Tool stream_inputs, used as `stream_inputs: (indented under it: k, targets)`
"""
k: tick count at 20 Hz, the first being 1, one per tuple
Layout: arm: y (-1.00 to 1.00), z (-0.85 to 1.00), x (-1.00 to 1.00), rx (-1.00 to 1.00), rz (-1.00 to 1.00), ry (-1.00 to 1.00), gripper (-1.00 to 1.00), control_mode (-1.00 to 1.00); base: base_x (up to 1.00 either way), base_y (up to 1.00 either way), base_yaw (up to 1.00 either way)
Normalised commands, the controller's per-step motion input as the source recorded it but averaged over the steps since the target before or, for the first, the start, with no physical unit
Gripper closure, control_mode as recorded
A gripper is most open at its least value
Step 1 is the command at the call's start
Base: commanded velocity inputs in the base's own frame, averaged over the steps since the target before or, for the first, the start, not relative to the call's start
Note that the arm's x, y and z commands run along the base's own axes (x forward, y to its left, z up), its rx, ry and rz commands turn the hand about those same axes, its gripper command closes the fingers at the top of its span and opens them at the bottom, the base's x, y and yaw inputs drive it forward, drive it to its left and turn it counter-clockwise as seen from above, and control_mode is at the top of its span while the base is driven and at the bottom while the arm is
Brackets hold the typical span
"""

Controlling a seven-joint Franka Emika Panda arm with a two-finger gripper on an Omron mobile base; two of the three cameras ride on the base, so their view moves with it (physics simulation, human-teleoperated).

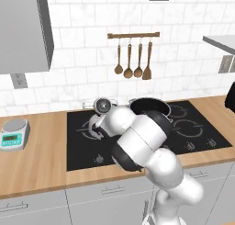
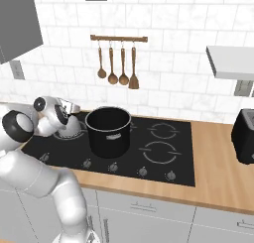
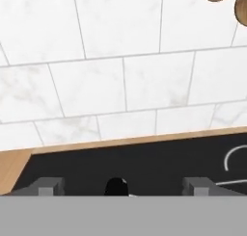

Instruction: Pick the kettle from the counter and place it on a stove burner. Then turn the burner on.

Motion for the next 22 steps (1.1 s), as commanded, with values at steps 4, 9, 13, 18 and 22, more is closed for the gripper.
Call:
stream_inputs:
  k: [4,9,13,18,22]
  targets:
    - [0.04,1.00,-0.62,0.00,0.00,0.00,-1.00,-1.00,0.00,0.00,0.00]
    - [0.11,0.76,-1.00,0.00,0.02,0.16,-1.00,-1.00,0.00,0.00,0.00]
    - [0.18,0.73,-1.00,0.00,0.07,0.30,-1.00,-1.00,0.00,0.00,0.00]
    - [0.44,0.54,-0.99,-0.09,0.23,0.56,-1.00,-1.00,0.00,0.00,0.00]
    - [0.67,-0.81,-0.85,-0.25,0.28,0.70,-1.00,-1.00,0.00,0.00,0.00]
